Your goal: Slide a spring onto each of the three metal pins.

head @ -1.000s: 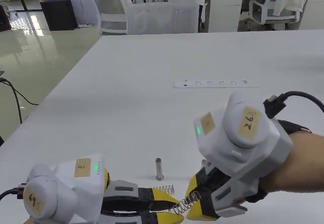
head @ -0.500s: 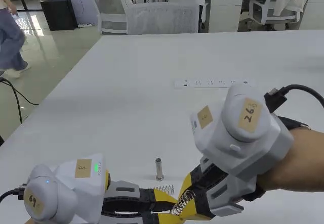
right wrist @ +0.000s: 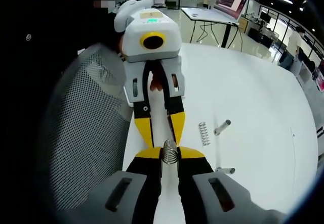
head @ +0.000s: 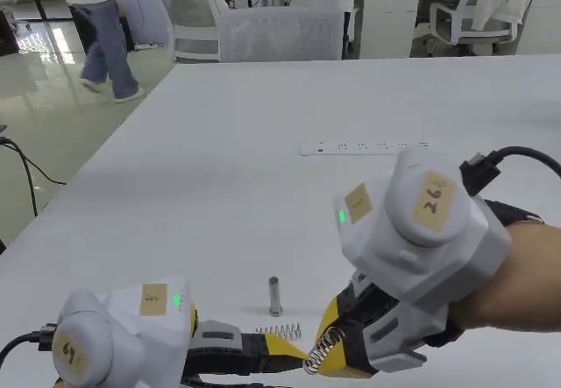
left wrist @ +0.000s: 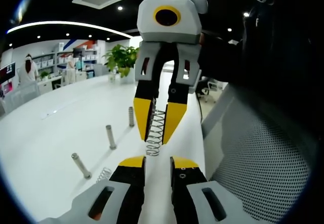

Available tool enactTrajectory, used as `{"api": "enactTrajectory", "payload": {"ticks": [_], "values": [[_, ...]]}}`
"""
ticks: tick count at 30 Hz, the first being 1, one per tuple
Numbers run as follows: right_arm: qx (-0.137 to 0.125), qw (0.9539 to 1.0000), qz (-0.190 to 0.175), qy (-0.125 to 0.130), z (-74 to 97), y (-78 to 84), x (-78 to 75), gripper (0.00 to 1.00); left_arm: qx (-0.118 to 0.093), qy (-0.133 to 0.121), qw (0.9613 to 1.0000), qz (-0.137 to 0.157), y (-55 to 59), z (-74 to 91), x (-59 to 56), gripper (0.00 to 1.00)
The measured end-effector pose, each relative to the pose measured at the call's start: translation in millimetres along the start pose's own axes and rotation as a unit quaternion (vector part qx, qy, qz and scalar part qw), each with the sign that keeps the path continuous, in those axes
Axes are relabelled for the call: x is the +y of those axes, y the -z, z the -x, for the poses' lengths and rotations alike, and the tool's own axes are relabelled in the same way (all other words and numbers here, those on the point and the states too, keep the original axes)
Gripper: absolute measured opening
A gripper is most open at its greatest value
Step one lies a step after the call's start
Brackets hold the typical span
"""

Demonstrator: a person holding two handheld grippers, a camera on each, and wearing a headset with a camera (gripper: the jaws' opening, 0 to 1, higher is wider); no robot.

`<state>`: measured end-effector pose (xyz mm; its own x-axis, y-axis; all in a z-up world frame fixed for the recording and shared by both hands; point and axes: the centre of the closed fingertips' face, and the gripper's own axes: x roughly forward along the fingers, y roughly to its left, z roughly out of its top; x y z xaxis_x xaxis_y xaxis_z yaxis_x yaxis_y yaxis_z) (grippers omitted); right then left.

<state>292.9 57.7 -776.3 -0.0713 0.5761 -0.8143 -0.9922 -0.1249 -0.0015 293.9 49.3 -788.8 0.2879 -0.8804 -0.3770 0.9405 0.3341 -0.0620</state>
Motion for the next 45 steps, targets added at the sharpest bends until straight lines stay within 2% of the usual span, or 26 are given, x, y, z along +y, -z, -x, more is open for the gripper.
{"api": "enactTrajectory", "payload": {"ticks": [2, 7, 11, 18, 23, 27, 34, 38, 45], "values": [[0.002, 1.0000, -0.001, 0.002, 1.3, 1.6, -0.8, 0.08, -0.001, -0.003, 1.0000, 0.009, 0.1, 0.6, 1.1, 0.14], [0.010, 0.9999, -0.007, 0.009, 6.0, 8.0, -4.6, 0.08, 0.000, -0.020, 0.9993, 0.030, 1.7, 2.2, 8.9, 0.28], [0.016, 0.9996, -0.014, 0.016, 10.8, 14.5, -8.8, 0.08, 0.002, -0.041, 0.9984, 0.038, 3.4, 5.0, 17.3, 0.37], [0.021, 0.9990, -0.022, 0.033, 19.4, 21.9, -18.3, 0.08, 0.000, -0.069, 0.9967, 0.043, 3.9, 9.4, 29.2, 0.47], [0.028, 0.9980, -0.030, 0.049, 29.4, 28.3, -29.5, 0.08, -0.003, -0.103, 0.9932, 0.055, 4.8, 16.7, 43.9, 0.58], [0.035, 0.9969, -0.032, 0.062, 36.7, 32.3, -38.6, 0.08, -0.003, -0.125, 0.9904, 0.059, 5.8, 21.1, 53.3, 0.63], [0.047, 0.9955, -0.030, 0.076, 45.1, 34.2, -51.4, 0.08, 0.003, -0.140, 0.9881, 0.063, 8.4, 23.3, 58.3, 0.72], [0.050, 0.9952, -0.027, 0.080, 48.5, 32.8, -56.8, 0.08, 0.003, -0.143, 0.9877, 0.063, 8.4, 23.8, 59.0, 0.74], [0.071, 0.9938, -0.017, 0.084, 51.4, 35.4, -71.3, 0.08, 0.007, -0.145, 0.9876, 0.058, 9.3, 23.9, 59.1, 0.77]]}}
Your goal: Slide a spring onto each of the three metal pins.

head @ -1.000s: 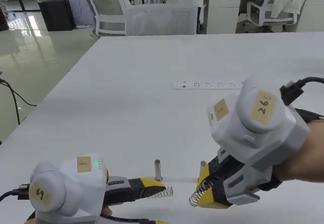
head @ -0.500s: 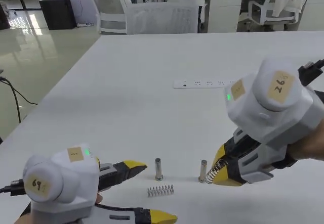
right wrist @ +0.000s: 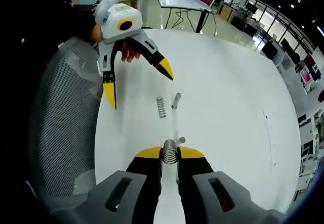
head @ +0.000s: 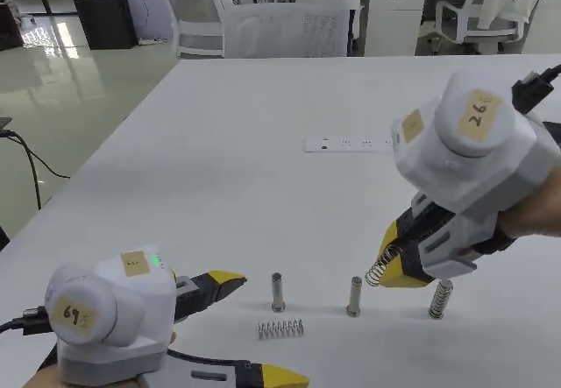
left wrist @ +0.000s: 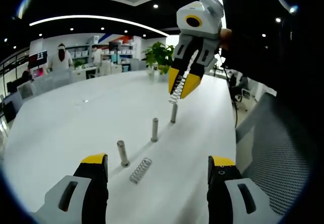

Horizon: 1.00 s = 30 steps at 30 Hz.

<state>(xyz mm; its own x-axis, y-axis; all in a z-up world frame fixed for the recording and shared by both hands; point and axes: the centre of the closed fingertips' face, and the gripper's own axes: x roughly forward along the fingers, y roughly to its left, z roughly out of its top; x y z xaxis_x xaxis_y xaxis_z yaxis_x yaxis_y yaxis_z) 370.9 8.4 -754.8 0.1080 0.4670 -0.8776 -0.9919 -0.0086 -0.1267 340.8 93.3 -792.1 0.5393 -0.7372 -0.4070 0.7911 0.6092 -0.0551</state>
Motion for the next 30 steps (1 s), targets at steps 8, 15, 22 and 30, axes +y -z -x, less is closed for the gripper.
{"api": "enactTrajectory", "payload": {"ticks": [8, 15, 22, 30], "values": [[0.024, 0.9996, 0.012, -0.009, -8.6, -1.0, -11.3, 0.08, 0.005, 0.003, 1.0000, -0.001, 1.9, -0.9, -0.8, 0.79], [0.048, 0.9983, 0.022, -0.024, -22.6, -0.1, -17.2, 0.08, 0.005, 0.002, 1.0000, -0.002, 1.3, -0.8, -0.2, 0.80], [0.066, 0.9968, 0.026, -0.038, -35.0, 5.9, -20.5, 0.08, 0.006, 0.001, 1.0000, -0.002, 2.0, -1.0, 1.5, 0.80], [0.074, 0.9959, 0.025, -0.046, -42.3, 7.9, -21.8, 0.08, 0.007, 0.001, 1.0000, -0.001, 2.9, -1.2, 2.4, 0.80]]}}
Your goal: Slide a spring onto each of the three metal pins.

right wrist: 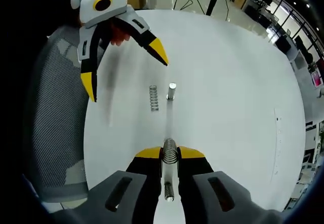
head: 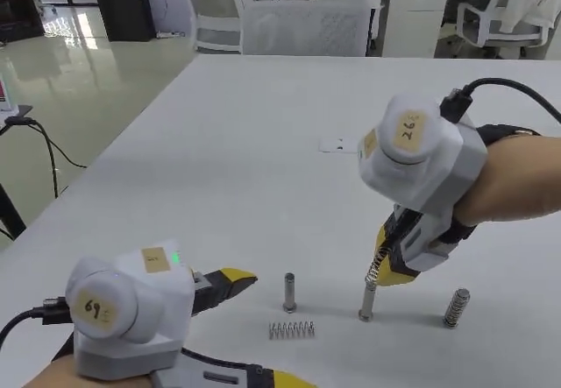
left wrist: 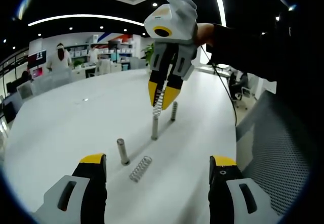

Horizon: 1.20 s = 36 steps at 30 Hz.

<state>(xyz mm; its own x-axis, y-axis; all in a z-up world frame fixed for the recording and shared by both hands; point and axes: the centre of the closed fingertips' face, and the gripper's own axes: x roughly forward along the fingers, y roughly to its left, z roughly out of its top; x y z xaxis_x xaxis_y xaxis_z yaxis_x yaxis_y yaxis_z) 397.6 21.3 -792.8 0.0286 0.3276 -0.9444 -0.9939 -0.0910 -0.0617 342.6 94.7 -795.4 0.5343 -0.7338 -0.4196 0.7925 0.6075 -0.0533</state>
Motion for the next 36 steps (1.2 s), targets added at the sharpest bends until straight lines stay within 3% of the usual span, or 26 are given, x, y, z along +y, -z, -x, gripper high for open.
{"api": "enactTrajectory", "payload": {"ticks": [28, 36], "values": [[0.037, 0.9992, -0.010, -0.006, -32.7, 15.1, -2.3, 0.09, 0.001, 0.002, 1.0000, 0.003, 2.5, 1.0, -0.4, 0.78], [0.039, 0.9989, -0.017, -0.021, -44.0, 18.2, 2.1, 0.09, 0.004, 0.003, 1.0000, 0.003, 4.3, 0.9, -0.5, 0.78]]}}
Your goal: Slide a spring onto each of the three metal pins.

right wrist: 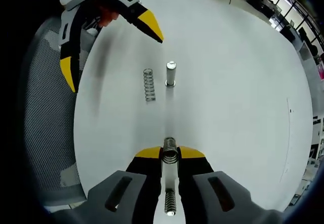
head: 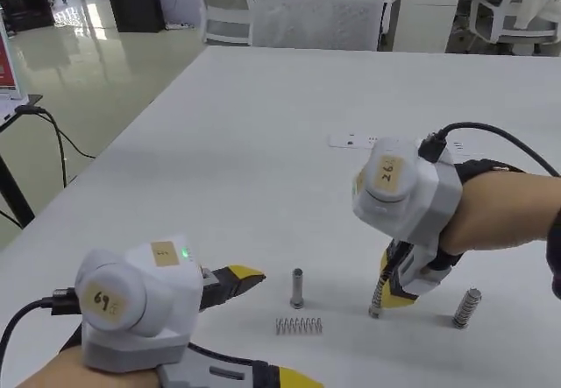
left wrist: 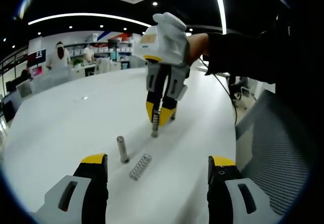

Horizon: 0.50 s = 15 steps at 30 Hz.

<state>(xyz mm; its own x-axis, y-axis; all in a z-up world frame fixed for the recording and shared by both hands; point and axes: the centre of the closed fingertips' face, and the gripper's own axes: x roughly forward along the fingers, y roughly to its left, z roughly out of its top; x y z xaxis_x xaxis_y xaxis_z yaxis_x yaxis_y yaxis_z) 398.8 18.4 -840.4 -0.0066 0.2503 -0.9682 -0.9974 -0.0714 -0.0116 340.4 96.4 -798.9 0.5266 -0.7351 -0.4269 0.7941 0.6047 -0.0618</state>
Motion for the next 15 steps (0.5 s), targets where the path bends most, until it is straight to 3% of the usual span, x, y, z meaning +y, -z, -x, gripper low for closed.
{"api": "enactTrajectory", "payload": {"ticks": [15], "values": [[-0.009, 0.9998, -0.014, -0.007, -9.2, 1.7, 2.1, 0.13, 0.005, 0.000, 1.0000, 0.000, 2.8, 0.4, -0.1, 0.77]]}}
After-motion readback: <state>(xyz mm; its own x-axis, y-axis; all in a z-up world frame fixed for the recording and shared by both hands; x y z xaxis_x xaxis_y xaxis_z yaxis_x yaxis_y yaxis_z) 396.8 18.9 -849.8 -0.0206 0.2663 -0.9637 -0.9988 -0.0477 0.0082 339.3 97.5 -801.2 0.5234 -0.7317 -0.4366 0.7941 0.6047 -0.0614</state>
